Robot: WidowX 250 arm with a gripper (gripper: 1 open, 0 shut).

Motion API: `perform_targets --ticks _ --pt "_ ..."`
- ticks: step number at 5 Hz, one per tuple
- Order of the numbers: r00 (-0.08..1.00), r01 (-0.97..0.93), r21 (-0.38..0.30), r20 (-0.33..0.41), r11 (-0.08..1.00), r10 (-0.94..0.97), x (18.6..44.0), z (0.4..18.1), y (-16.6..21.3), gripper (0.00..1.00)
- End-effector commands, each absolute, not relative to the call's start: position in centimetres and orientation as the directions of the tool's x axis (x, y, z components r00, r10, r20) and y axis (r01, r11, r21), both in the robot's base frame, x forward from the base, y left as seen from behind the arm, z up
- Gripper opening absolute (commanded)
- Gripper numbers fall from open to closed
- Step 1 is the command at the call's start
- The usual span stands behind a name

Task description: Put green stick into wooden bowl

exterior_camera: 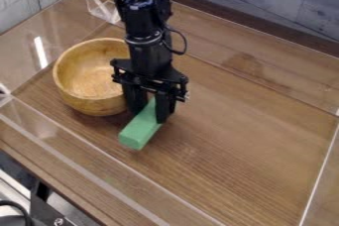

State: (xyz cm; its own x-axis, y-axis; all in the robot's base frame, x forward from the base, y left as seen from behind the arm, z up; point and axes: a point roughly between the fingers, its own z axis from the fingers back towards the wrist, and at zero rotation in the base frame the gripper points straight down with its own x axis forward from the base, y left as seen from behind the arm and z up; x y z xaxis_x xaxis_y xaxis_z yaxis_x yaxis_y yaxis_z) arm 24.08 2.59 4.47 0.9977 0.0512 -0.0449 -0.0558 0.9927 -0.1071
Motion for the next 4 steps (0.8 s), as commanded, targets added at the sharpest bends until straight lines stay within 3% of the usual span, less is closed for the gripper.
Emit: perform_targets --ticks 1,4 --pt "0.998 -0.050 -0.099 0.042 0.994 0.054 25.25 6.63 3.26 0.00" --pt "0.997 -0.049 -0.104 0.058 0.993 0.055 25.40 7.54 3.63 0.00"
